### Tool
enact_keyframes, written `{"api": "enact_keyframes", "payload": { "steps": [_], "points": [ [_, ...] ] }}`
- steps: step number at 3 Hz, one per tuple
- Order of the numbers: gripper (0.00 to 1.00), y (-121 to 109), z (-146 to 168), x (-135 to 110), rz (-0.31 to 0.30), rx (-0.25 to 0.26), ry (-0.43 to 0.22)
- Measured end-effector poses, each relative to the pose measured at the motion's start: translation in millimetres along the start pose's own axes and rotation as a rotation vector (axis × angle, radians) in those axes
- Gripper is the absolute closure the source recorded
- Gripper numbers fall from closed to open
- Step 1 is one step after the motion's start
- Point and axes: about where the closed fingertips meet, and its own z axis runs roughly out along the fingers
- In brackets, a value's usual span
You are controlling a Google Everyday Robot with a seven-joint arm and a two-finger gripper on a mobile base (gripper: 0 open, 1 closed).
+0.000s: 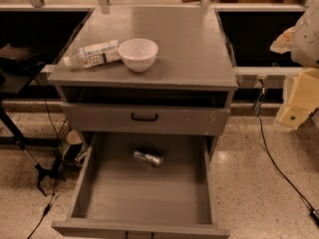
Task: Pick redbull can from middle drawer and place on counter
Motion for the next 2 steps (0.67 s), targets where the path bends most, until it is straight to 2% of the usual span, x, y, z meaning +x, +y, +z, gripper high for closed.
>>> {"api": "enact_keyframes", "payload": {
  "steps": [1,2],
  "points": [
    [0.00,0,0,0,0.000,0.000,0.000],
    [0.00,4,15,-13,-0.042,-0.019,-0.004]
  ]
}}
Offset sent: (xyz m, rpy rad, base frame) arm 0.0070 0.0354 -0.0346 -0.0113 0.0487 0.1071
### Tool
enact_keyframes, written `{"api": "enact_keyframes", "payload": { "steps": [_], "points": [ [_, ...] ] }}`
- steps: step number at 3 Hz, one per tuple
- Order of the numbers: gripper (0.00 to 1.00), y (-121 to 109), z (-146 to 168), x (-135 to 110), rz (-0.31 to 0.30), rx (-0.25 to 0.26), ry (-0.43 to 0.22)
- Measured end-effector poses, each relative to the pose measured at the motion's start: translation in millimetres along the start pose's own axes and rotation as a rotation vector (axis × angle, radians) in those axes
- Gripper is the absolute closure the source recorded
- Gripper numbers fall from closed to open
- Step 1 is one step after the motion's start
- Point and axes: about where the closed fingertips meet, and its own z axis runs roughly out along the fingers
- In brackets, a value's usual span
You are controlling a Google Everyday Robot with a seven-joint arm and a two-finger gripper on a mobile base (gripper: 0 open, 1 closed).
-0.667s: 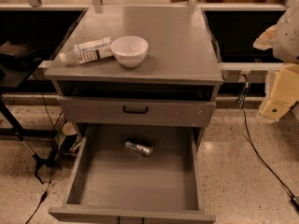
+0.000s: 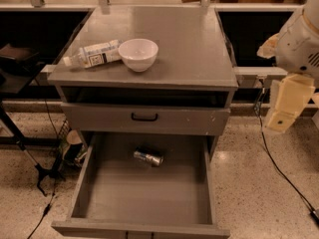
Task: Pick redbull can from middle drawer and place on counter
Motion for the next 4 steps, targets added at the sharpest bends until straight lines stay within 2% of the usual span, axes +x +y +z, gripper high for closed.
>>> {"api": "enact_keyframes", "payload": {
  "steps": [1,2,3,4],
  "points": [
    [0.00,9,33,-22,-0.065,-0.035,-0.031],
    [0.00,23,79,-46,-0.143,-0.076,-0.068],
    [0.00,46,144,-74,-0.256,-0.132,-0.090],
    [0.00,62,212,-98,-0.260,-0.183,-0.131]
  ]
}}
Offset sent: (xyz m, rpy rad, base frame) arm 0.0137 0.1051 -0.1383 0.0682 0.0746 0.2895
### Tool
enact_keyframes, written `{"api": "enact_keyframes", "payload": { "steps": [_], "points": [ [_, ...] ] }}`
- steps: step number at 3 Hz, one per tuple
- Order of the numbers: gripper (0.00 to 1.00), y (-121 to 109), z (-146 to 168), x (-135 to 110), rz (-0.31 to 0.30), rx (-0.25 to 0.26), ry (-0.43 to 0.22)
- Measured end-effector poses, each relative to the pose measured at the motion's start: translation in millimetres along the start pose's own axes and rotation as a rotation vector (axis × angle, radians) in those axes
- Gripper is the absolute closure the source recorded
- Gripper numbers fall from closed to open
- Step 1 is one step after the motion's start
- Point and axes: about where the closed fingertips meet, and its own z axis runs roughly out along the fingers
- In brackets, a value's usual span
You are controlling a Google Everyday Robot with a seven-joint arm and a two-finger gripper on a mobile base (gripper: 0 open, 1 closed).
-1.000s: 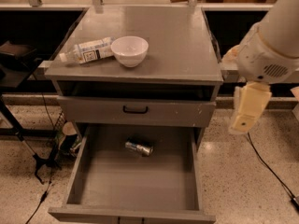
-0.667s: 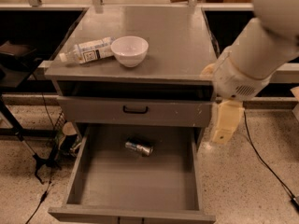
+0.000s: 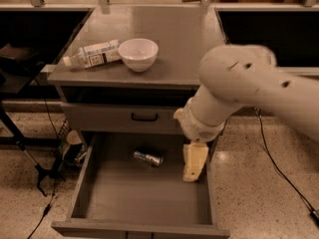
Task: Pick redbull can from middle drawer and place on counter
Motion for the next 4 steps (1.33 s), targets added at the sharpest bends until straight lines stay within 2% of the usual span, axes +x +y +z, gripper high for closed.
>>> {"api": "enact_keyframes", "payload": {
  "steps": [1,2,3,4],
  "points": [
    [0.00,-11,71,-9,0.079,-0.007,-0.024],
    [0.00,-23,138,-10,0.190,0.006,-0.028],
    [0.00,-29,187,-11,0.299,0.018,-0.021],
    [0.00,-31,228,-8,0.469,0.020,-0.042]
  ]
}}
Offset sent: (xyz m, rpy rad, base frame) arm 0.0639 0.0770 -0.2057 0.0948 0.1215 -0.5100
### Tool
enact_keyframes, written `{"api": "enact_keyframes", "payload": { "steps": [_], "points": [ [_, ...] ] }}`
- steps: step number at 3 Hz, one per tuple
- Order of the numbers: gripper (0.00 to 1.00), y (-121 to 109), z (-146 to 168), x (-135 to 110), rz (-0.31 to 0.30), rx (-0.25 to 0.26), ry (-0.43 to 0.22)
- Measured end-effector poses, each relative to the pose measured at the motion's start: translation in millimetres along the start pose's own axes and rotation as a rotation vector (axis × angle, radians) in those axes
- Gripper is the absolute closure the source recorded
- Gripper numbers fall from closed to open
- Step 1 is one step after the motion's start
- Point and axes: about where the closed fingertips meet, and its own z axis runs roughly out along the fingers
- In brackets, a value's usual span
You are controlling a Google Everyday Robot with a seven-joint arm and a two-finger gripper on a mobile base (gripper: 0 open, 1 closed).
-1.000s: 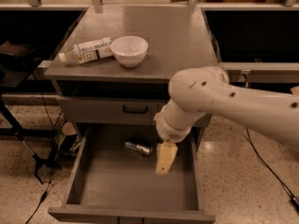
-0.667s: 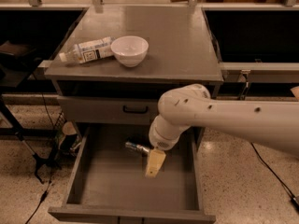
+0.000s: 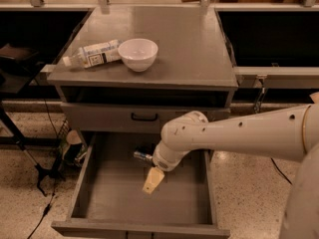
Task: Pick redbull can from middle drawer and place on counter
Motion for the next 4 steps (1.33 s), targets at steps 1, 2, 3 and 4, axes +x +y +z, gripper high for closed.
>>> {"api": "enact_keyframes", "payload": {
  "steps": [1,2,3,4],
  "points": [
    [0.00,-7,31,-1,0.160,-0.004,-0.040],
    [0.00,-15,56,2,0.282,0.000,-0.069],
    [0.00,-14,57,2,0.286,0.004,-0.064],
    [0.00,-29,73,-5,0.302,0.025,-0.088]
  ]
}}
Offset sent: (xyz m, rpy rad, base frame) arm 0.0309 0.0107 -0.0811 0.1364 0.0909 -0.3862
